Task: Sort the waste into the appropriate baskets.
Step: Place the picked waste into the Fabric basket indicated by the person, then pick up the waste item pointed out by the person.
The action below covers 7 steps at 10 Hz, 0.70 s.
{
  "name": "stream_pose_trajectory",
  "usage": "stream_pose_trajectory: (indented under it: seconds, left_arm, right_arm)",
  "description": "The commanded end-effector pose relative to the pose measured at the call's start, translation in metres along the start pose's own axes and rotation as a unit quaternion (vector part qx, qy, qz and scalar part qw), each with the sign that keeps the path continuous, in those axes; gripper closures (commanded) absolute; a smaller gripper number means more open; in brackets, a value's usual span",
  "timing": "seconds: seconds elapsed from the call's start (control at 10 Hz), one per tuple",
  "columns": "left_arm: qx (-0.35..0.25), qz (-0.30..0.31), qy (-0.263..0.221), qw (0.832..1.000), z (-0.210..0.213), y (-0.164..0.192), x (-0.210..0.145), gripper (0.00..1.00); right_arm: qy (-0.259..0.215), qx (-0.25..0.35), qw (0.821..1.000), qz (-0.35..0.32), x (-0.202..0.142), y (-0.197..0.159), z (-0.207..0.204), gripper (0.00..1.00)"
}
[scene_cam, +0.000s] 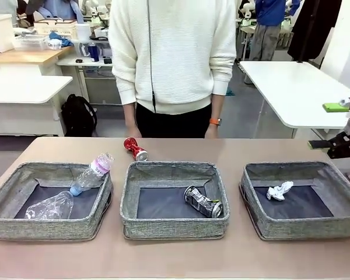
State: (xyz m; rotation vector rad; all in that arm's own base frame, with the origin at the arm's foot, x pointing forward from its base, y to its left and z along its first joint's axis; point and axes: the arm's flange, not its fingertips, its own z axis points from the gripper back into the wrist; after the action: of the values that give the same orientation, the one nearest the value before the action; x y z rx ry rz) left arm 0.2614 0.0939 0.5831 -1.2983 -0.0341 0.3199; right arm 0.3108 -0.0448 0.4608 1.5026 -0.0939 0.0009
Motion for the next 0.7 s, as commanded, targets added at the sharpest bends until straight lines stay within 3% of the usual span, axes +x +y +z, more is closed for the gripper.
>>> stream_pose_trajectory:
  seconds: [0.0,0.6]
  left_arm:
    - [-0.007,-0.009,-0.001,1.0,-0.0001,-0.0017,-0.0009,0.0]
    - [-0.007,-0.009,-0.001,1.0,-0.0001,-0.0017,-0.0009,0.0]
  right_arm:
    - [-0.002,0.006,1.0,-0.012,0.0002,0.0044,-0.0002,0.0]
    - [-0.002,0.006,1.0,-0.012,0.0002,0.0044,-0.0002,0.0]
